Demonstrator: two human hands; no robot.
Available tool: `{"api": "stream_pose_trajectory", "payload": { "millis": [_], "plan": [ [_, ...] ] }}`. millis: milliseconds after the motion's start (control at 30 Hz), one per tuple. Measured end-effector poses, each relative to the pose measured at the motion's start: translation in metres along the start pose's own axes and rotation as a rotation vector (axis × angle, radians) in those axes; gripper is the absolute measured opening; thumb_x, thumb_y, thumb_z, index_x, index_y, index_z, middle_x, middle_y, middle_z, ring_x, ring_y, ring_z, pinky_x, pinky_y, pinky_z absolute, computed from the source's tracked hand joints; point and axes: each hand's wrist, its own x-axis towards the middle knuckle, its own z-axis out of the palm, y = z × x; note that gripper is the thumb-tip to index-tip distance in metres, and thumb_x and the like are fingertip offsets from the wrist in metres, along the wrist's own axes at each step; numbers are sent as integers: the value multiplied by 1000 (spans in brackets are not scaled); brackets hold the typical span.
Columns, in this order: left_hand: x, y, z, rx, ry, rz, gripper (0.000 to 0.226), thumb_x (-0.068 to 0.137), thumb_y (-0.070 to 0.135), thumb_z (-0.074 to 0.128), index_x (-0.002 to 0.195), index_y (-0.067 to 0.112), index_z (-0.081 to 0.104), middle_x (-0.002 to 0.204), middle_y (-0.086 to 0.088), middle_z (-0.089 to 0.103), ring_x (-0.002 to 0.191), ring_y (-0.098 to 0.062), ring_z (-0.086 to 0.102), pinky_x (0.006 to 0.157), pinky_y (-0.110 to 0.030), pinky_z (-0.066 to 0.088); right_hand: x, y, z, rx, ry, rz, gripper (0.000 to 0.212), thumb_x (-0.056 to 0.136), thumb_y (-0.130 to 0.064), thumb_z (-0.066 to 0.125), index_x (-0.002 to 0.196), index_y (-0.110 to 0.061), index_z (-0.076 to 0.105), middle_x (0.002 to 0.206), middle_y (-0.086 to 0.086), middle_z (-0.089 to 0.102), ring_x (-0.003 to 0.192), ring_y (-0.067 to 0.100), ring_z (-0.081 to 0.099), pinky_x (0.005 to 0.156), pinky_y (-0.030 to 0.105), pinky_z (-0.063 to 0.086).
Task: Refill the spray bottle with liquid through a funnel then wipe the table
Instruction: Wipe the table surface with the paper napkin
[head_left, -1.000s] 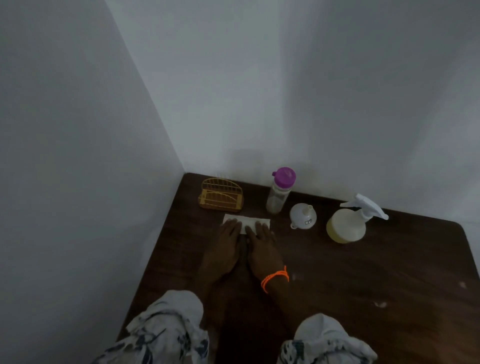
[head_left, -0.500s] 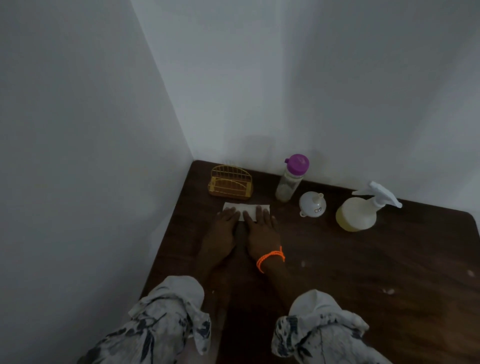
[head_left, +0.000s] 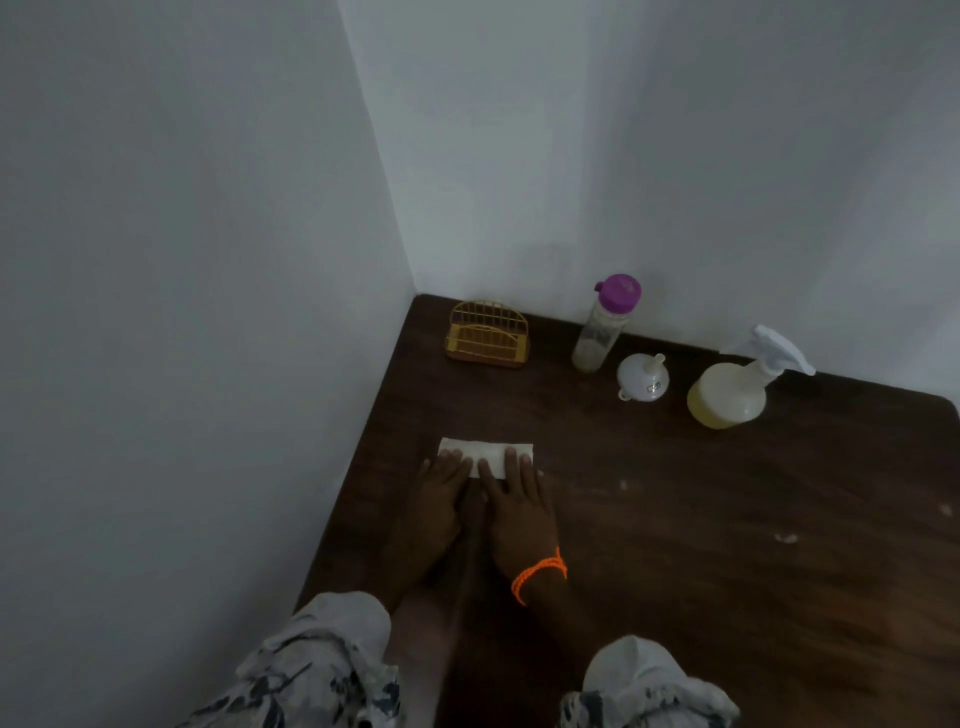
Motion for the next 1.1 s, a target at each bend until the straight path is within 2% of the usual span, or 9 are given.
{"api": "stream_pose_trajectory", "payload": {
  "millis": [133,233,367,567,667,733,833,933,1100],
  "plan": [
    [-45,8,20,69,-55,9,60,89,37,43,141,8,57,146,-12,55,138,-28,49,122,-37,6,-41,-2,29,-2,76,-8,67,92,-41,38,157,-28,29,164,18,19,151,37,22,117,50,13],
    [-70,22,34,111,-116,7,61,88,46,59,139,13,59,145,-8,57,136,-25,52,124,-37,0,-73,3,45,-6,54,7,63,97,-46,32,158,-32,22,166,14,10,154,34,13,118,49,11],
    [-97,47,43,124,-173,25,72,69,48,80,133,19,65,140,-4,62,134,-19,52,121,-39,3,-110,15,57,-12,65,22,68,93,-49,38,158,-33,26,166,14,17,152,35,20,116,50,16],
    [-87,72,48,168,-189,91,59,84,45,47,136,20,63,142,-5,60,137,-20,50,122,-39,1,-121,39,60,-16,95,65,72,93,-44,44,159,-34,18,167,15,13,153,34,16,119,49,14],
    [-57,79,33,111,-135,93,60,95,34,42,153,18,41,161,-7,36,152,-18,18,126,-38,-5,-106,49,52,17,90,106,69,96,-40,39,160,-33,15,167,16,9,154,35,12,121,49,8],
    [-31,87,19,89,-160,89,63,99,36,30,159,16,27,167,-6,18,156,-19,7,127,-41,-3,-90,58,43,19,117,139,67,96,-39,40,159,-34,16,167,17,10,154,36,13,121,49,9],
    [10,90,11,54,-142,135,79,90,47,11,155,10,35,164,-12,27,155,-27,18,127,-45,3,-60,71,29,29,180,167,60,99,-40,37,158,-32,24,164,20,19,151,39,22,121,48,12],
    [48,74,15,-25,-89,147,63,96,38,29,147,6,49,155,-19,43,148,-34,35,123,-48,11,-29,81,7,35,210,171,55,103,-43,29,157,-32,25,163,21,21,151,39,23,124,49,16],
    [104,53,1,-89,-30,107,50,103,17,46,153,18,42,163,-9,33,153,-22,24,126,-38,1,31,95,-32,28,130,137,54,108,-45,24,159,-35,12,167,16,2,155,33,1,126,46,2]
  ]
}}
